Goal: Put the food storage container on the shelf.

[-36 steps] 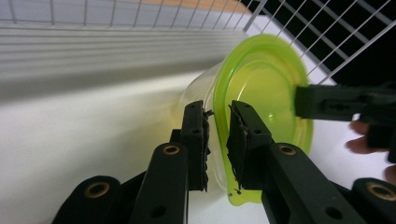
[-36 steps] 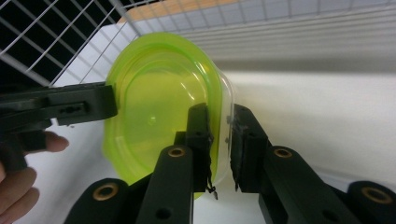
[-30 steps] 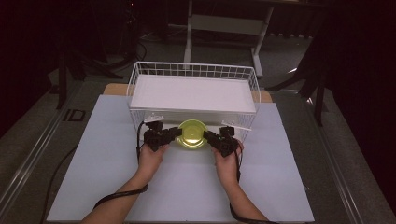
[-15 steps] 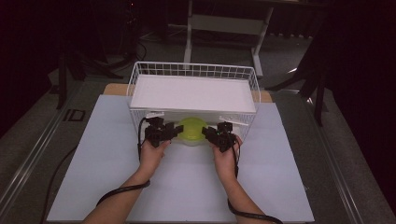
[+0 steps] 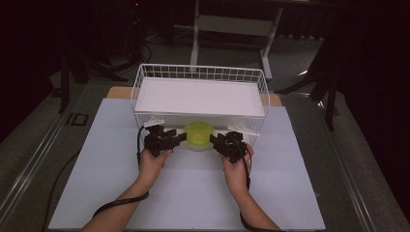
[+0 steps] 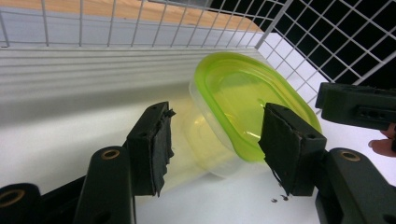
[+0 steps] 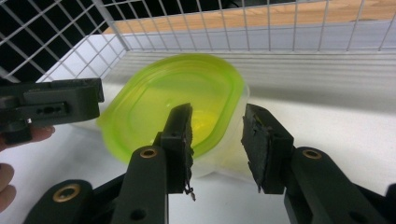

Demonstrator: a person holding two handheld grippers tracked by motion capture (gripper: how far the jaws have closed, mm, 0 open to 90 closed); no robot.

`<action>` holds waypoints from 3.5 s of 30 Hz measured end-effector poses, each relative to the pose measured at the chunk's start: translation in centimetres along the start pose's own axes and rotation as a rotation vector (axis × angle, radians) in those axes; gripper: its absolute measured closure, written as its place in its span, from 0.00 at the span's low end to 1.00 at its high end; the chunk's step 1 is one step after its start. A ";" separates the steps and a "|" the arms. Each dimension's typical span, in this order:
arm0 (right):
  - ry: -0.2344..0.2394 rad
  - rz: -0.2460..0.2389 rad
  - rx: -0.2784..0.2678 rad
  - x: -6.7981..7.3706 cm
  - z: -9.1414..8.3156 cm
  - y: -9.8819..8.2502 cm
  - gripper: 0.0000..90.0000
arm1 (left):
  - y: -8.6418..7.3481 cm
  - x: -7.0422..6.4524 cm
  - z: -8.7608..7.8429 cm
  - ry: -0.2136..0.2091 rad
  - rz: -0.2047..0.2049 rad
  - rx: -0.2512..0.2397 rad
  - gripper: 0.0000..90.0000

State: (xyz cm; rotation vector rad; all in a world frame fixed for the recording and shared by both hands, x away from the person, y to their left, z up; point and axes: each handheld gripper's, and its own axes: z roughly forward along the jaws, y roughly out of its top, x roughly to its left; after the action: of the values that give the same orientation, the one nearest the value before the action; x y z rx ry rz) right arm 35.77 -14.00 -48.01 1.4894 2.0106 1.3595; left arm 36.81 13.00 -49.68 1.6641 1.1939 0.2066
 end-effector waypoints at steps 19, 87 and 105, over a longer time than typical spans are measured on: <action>0.021 -0.052 0.087 2.6 -0.1 -3.7 0.84 | -2.8 -1.3 -3.4 -0.052 0.064 0.001 0.46; 0.170 -0.193 0.090 4.5 0.2 -3.9 0.18 | -3.8 -4.3 -5.3 -0.251 0.244 -0.064 0.08; 0.183 -0.256 0.074 3.0 -5.4 -5.0 0.18 | -5.2 -4.5 -8.1 -0.269 0.309 -0.021 0.08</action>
State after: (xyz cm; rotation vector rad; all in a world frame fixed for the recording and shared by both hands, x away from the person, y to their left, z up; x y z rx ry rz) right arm 27.80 -14.23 -48.45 1.1212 2.2934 1.3685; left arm 26.38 14.47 -48.44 1.7885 0.7309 0.1790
